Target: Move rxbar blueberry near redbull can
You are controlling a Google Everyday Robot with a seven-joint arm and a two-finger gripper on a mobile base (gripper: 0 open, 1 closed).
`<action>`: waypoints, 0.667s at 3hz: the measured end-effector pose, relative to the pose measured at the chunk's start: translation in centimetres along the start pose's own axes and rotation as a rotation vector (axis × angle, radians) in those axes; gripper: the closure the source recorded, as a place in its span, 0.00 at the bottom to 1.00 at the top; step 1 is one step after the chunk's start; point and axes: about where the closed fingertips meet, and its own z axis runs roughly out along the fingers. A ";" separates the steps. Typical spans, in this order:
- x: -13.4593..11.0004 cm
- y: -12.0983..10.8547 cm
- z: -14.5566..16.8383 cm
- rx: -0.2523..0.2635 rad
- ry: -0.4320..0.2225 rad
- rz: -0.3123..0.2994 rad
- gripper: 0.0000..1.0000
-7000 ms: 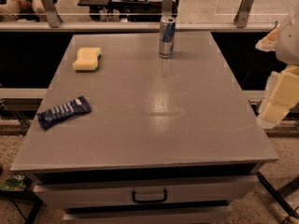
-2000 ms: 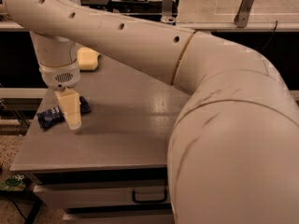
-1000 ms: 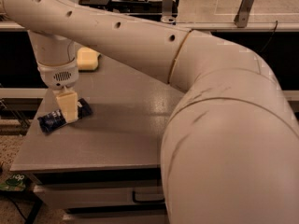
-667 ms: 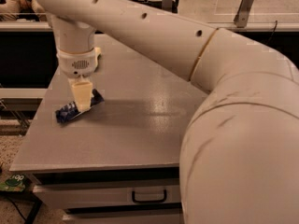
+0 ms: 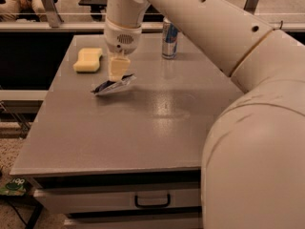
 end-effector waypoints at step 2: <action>5.8 -4.3 -3.7 0.106 -0.054 0.171 1.00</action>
Offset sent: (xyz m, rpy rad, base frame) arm 0.0755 -0.0959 0.0382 0.0782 -0.0394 -0.2948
